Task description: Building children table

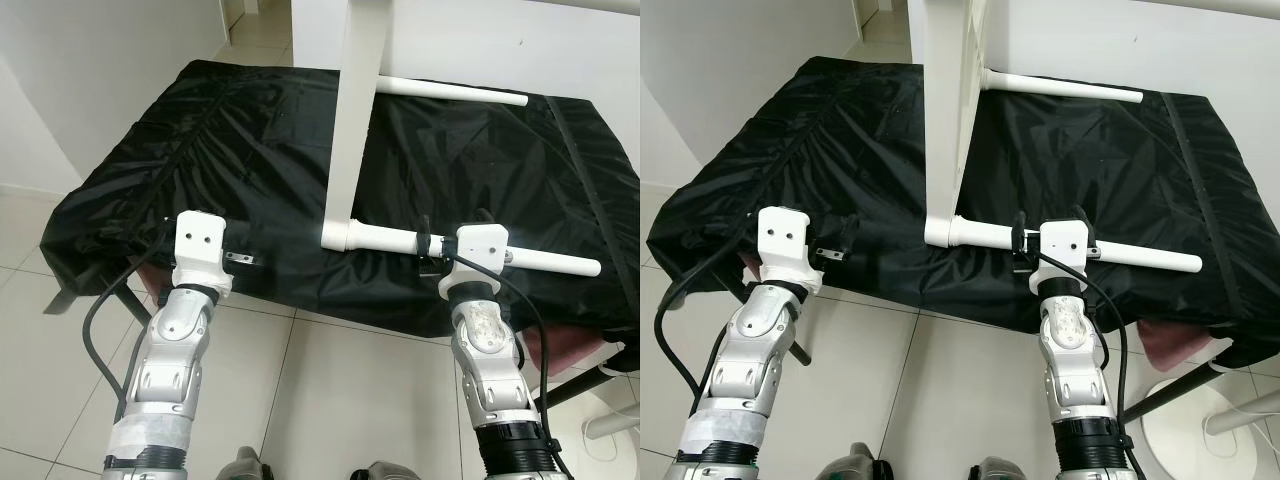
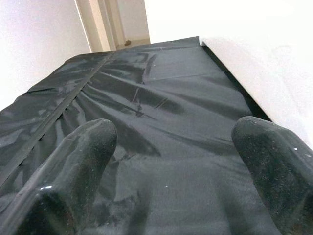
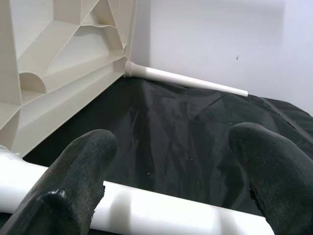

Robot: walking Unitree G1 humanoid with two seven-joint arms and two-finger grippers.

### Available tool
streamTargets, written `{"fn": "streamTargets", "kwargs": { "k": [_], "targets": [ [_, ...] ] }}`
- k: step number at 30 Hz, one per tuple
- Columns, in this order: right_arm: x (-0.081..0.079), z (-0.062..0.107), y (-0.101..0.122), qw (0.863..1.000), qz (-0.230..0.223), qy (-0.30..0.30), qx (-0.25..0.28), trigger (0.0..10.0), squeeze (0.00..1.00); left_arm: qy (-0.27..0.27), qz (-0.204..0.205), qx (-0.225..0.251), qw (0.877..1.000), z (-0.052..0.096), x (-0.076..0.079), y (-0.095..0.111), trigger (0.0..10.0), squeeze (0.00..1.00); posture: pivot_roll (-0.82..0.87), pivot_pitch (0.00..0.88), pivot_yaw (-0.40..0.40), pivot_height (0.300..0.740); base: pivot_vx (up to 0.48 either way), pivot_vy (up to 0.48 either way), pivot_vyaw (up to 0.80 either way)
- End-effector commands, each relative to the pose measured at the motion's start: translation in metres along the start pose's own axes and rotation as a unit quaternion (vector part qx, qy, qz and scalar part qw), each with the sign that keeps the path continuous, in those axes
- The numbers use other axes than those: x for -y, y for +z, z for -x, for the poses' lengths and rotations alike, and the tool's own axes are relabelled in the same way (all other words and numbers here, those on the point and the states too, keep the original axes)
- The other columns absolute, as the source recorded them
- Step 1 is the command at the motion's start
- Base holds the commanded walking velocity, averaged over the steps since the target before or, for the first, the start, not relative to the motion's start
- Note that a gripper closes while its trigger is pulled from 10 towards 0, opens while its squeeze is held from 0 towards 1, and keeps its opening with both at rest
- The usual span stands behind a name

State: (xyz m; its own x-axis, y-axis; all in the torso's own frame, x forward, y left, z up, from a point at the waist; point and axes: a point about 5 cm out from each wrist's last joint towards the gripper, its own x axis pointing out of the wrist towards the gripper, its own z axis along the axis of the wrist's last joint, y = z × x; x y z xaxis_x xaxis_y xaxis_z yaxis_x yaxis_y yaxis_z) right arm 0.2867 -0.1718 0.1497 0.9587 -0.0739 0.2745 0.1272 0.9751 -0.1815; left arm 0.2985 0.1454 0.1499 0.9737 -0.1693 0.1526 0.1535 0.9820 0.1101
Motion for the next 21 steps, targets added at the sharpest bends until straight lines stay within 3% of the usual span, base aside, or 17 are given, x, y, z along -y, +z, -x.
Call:
{"fn": "streamTargets", "kwargs": {
  "k": [1, 13, 21],
  "targets": [
    [0.001, 0.001, -0.001, 1.0, -0.001, 0.005, 0.003, 10.0, 0.0, 0.039, -0.004, 0.002, 0.999, -0.004, -0.005, 0.0, 10.0, 0.0, -0.11, 0.0, 0.041, 0.74, 0.0, 0.0, 0.0],
    [0.007, 0.004, -0.007, 0.997, 0.023, 0.072, 0.004, 10.0, 0.0, -0.03, -0.036, 0.029, 0.998, -0.014, -0.002, 0.01, 10.0, 0.0, -0.1, 0.0, 0.053, 0.74, 0.0, 0.0, 0.0],
    [0.007, -0.004, -0.012, 0.997, 0.035, 0.064, 0.01, 10.0, 0.0, -0.032, -0.029, 0.046, 0.998, -0.023, 0.005, 0.014, 10.0, 0.0, -0.1, 0.0, 0.066, 0.74, 0.0, 0.0, 0.0]
  ]
}}
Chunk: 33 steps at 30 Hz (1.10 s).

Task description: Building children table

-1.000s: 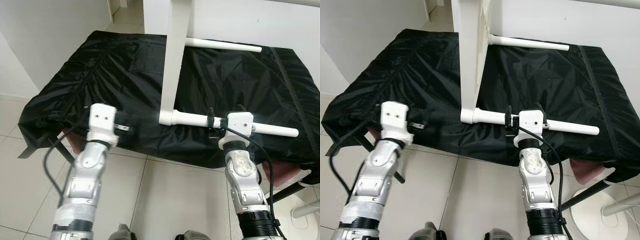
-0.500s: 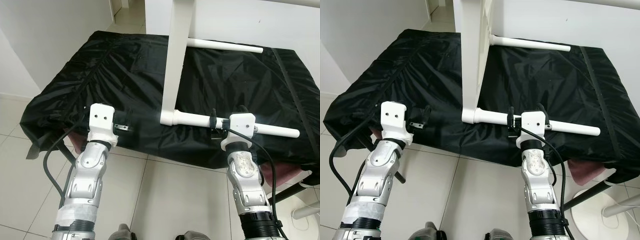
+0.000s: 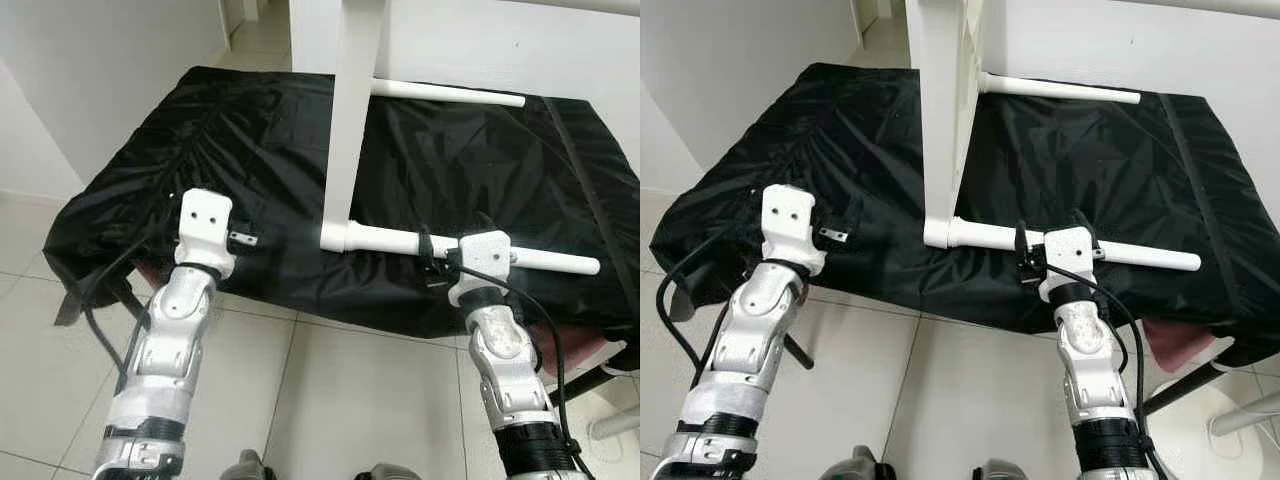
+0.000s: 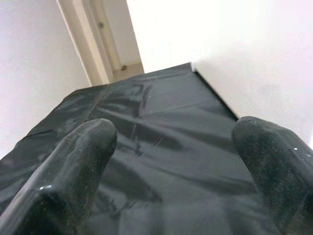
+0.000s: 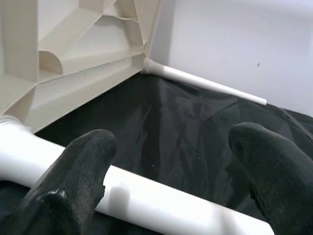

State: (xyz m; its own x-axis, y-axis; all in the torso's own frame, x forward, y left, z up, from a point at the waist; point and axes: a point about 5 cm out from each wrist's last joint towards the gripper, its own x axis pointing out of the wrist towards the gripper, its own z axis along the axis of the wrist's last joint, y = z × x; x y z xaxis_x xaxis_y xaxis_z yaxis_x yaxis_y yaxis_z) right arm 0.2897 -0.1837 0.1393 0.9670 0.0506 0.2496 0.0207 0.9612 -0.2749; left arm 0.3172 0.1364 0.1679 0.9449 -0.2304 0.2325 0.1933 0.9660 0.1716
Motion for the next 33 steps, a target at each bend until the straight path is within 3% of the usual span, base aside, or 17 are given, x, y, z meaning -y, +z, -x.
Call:
{"fn": "streamTargets", "kwargs": {
  "k": [1, 8, 25, 33],
  "targets": [
    [-0.001, -0.003, 0.001, 1.0, 0.003, 0.0, 0.007, 10.0, 0.0, -0.005, -0.003, 0.001, 1.0, -0.001, 0.001, -0.001, 10.0, 0.0, -0.1, 0.0, 0.066, 0.74, 0.0, 0.0, 0.0],
    [-0.009, -0.013, 0.006, 1.0, -0.009, -0.007, 0.02, 10.0, 0.0, 0.006, -0.008, 0.013, 1.0, -0.008, 0.0, 0.002, 10.0, 0.0, -0.11, 0.0, 0.065, 0.74, 0.0, 0.0, 0.0],
    [-0.003, -0.015, 0.011, 0.998, -0.033, -0.049, 0.029, 10.0, 0.0, 0.051, -0.01, 0.014, 0.999, -0.01, -0.02, 0.001, 10.0, 0.0, -0.11, 0.0, 0.053, 0.74, 0.0, 0.0, 0.0],
    [-0.006, -0.015, 0.01, 0.998, -0.032, -0.049, 0.02, 10.0, 0.0, 0.045, -0.007, 0.01, 0.999, -0.01, -0.015, -0.001, 10.0, 0.0, -0.1, 0.0, 0.038, 0.74, 0.0, 0.0, 0.0]
  ]
}}
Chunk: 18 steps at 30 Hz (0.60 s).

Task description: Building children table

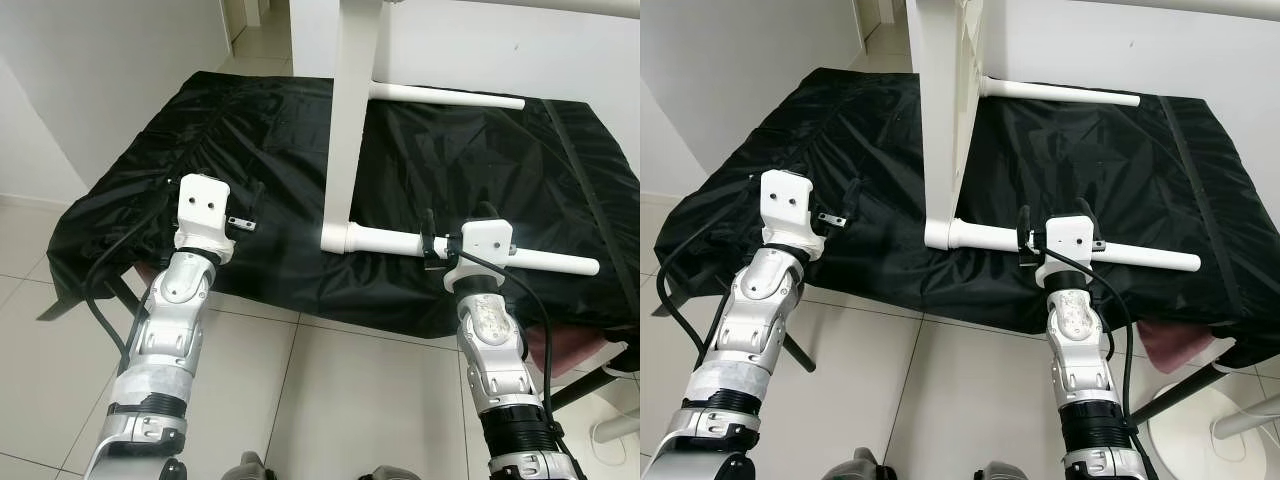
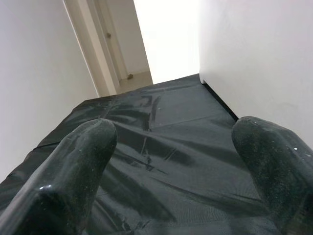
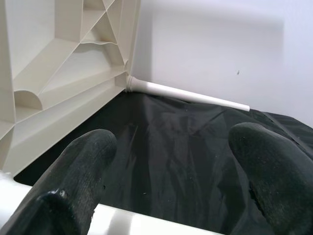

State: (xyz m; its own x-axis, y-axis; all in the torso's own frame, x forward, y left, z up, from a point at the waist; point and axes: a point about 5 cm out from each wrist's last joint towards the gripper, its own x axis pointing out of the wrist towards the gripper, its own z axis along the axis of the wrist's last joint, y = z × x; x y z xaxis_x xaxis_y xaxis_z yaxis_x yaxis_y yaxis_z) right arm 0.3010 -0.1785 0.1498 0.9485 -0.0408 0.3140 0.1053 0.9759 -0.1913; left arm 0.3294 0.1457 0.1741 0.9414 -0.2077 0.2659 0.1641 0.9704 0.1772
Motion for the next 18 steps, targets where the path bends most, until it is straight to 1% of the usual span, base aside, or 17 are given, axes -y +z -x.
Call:
{"fn": "streamTargets", "kwargs": {
  "k": [1, 5, 10, 18],
  "targets": [
    [-0.0036, -0.0004, 0.0014, 1.0, -0.003, 0.003, -0.002, 10.0, 0.0, 0.032, -0.001, -0.006, 0.999, 0.0012, -0.0022, -0.0026, 10.0, 0.0, -0.1, 0.0, 0.038, 0.74, 0.0, 0.0, 0.0],
    [-0.0033, 0.0029, 0.0005, 1.0, 0.001, 0.005, -0.004, 10.0, 0.0, 0.026, -0.001, -0.009, 1.0, 0.003, 0.0005, -0.0042, 10.0, 0.0, -0.1, 0.0, 0.043, 0.74, 0.0, 0.0, 0.0],
    [-0.0006, 0.0044, -0.0001, 1.0, 0.002, -0.003, -0.006, 10.0, 0.0, 0.024, -0.004, -0.01, 1.0, 0.0053, -0.0011, -0.0049, 10.0, 0.0, -0.11, 0.0, 0.049, 0.74, 0.0, 0.0, 0.0],
    [-0.0006, 0.0008, -0.0001, 1.0, 0.001, -0.014, -0.004, 10.0, 0.0, 0.025, -0.009, -0.009, 1.0, 0.0052, -0.002, -0.0044, 10.0, 0.0, -0.1, 0.0, 0.057, 0.74, 0.0, 0.0, 0.0]
  ]
}}
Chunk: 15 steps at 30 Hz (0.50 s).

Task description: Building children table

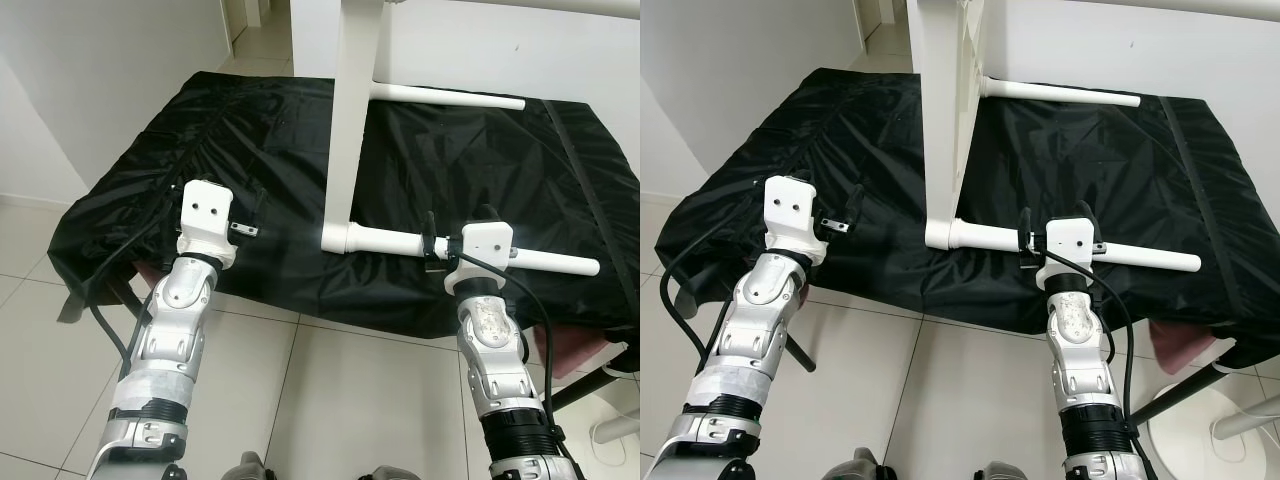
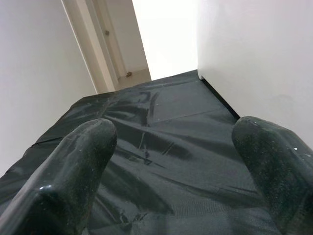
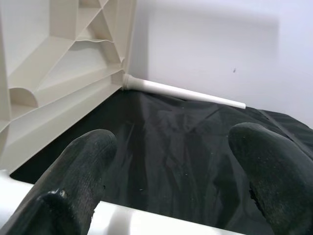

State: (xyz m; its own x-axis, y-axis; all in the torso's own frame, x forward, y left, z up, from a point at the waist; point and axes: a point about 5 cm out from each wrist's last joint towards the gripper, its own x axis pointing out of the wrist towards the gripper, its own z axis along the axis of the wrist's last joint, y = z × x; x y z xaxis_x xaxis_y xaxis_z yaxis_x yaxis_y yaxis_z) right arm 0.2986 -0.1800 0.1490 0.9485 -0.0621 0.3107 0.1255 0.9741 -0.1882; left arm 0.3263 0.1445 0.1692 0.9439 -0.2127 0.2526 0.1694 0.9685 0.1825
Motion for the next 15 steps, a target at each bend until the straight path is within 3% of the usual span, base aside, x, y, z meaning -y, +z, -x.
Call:
{"fn": "streamTargets", "kwargs": {
  "k": [1, 15],
  "targets": [
    [-0.0018, -0.0025, 0.0006, 1.0, -0.003, -0.009, 0.0, 10.0, 0.0, 0.029, -0.008, -0.002, 1.0, 0.0014, -0.0045, -0.0009, 10.0, 0.0, -0.1, 0.0, 0.057, 0.74, 0.0, 0.0, 0.0],
    [-0.007, -0.0051, 0.0007, 1.0, -0.015, -0.021, 0.006, 10.0, 0.0, 0.044, -0.007, 0.009, 0.999, -0.0025, -0.0063, 0.0026, 10.0, 0.0, -0.11, 0.0, 0.078, 0.74, 0.0, 0.0, 0.0]
  ]
}}
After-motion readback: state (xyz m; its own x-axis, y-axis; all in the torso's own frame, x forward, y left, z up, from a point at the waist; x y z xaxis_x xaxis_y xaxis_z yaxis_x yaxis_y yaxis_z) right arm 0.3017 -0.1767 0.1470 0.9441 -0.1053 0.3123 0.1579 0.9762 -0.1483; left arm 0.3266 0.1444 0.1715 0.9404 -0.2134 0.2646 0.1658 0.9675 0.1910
